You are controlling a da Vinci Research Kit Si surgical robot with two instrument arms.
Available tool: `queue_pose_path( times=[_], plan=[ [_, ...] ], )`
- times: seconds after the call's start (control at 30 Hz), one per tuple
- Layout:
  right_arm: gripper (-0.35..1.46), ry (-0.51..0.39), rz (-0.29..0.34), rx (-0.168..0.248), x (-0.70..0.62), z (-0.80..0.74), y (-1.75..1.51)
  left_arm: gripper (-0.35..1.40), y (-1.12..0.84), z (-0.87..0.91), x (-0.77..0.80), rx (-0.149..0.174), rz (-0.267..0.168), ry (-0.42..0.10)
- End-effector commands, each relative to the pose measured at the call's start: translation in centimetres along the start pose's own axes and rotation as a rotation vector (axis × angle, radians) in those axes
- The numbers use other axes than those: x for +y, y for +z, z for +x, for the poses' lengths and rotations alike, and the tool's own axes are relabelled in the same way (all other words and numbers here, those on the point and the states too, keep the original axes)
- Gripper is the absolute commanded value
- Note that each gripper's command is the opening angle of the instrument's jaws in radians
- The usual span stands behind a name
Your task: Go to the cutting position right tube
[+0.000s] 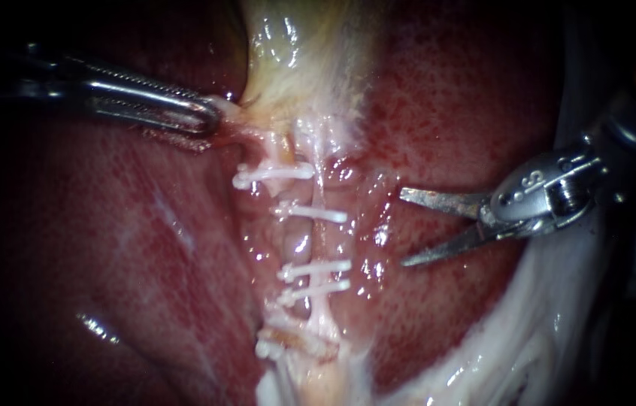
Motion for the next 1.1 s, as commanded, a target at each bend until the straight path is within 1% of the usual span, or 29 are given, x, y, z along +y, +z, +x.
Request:
queue_pose_path(
  times=[0.03,0.1,0.2,0.27,0.4,0.53,0.67,0.77,0.87,1.1],
  plan=[
    [1.44,0.003,0.01,0.006,0.0,0.0,0.0,-0.35,-0.07,0.03,0.01,-0.001,-0.004,-0.001],
    [1.44,0.006,0.037,0.016,0.0,0.01,0.0,-0.35,-0.18,0.1,0.02,-0.001,-0.009,-0.005],
    [1.44,0.007,0.04,0.02,-0.01,0.02,0.0,-0.35,-0.43,0.22,0.06,0.002,0.007,-0.018],
    [1.44,0.007,0.045,0.021,-0.01,0.04,0.02,-0.35,-0.59,0.3,0.1,0.015,0.016,-0.011],
    [1.44,0.009,0.065,0.03,-0.02,0.08,0.06,-0.35,-0.78,0.37,0.13,0.028,0.027,-0.012],
    [1.44,0.011,0.109,0.043,-0.03,0.16,0.18,-0.35,-0.82,0.38,0.14,0.034,0.028,-0.008],
    [1.44,0.1,0.182,0.06,-0.04,0.25,0.36,-0.35,-0.82,0.41,0.16,0.041,0.029,-0.01],
    [1.44,0.166,0.23,0.062,-0.07,0.27,0.52,-0.35,-0.84,0.43,0.19,0.041,0.03,0.001],
    [1.44,0.226,0.269,0.057,-0.1,0.26,0.68,-0.35,-0.84,0.44,0.2,0.041,0.031,0.006],
    [1.42,0.317,0.348,0.04,-0.16,0.17,0.97,-0.35,-0.84,0.44,0.21,0.041,0.031,0.006]
  ],
)
